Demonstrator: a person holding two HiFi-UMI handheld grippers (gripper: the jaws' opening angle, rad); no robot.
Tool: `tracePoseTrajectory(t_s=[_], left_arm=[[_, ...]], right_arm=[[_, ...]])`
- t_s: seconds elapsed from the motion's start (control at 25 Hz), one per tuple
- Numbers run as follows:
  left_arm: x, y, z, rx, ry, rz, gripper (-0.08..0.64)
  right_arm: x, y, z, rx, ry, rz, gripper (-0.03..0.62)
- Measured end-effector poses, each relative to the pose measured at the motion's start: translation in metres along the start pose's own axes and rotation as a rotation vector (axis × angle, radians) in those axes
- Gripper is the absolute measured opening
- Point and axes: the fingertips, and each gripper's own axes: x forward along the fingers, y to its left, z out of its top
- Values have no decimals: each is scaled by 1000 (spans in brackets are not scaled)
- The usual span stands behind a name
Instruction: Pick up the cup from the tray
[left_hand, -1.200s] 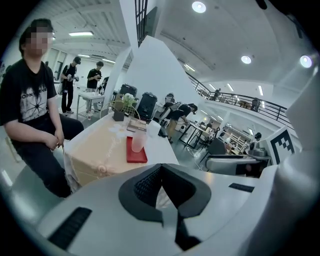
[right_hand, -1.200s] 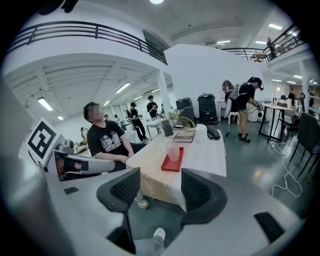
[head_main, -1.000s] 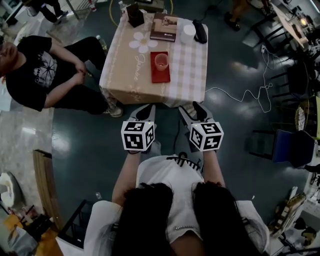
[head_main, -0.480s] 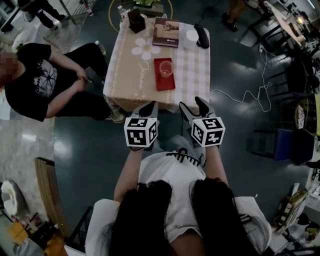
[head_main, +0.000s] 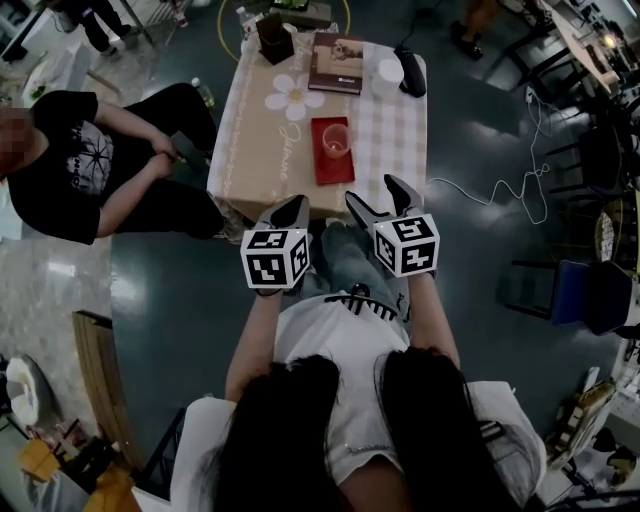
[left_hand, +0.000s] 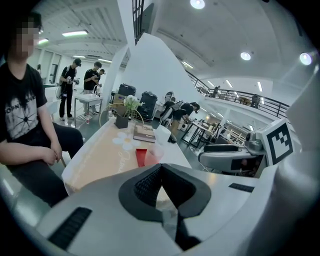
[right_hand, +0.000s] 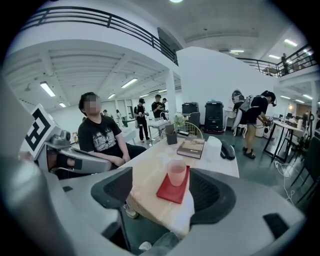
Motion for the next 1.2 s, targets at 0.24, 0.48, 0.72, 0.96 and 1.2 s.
tracePoseTrajectory(t_s=[0.24, 0.48, 0.72, 0.96, 1.2], left_arm=[[21, 17, 16, -22, -2, 41, 6], [46, 30, 28, -43, 25, 69, 6], [71, 46, 36, -72, 58, 99, 6], [89, 60, 38, -95, 94, 130, 6], [100, 68, 33, -102, 133, 150, 6]], right_arm=[[34, -8, -1, -84, 80, 35, 342], [73, -21, 7, -101, 127, 78, 365], [112, -33, 12, -113, 175, 112, 378], [142, -39, 4, -134, 240, 140, 385], [167, -42, -13, -151, 312, 154, 394]])
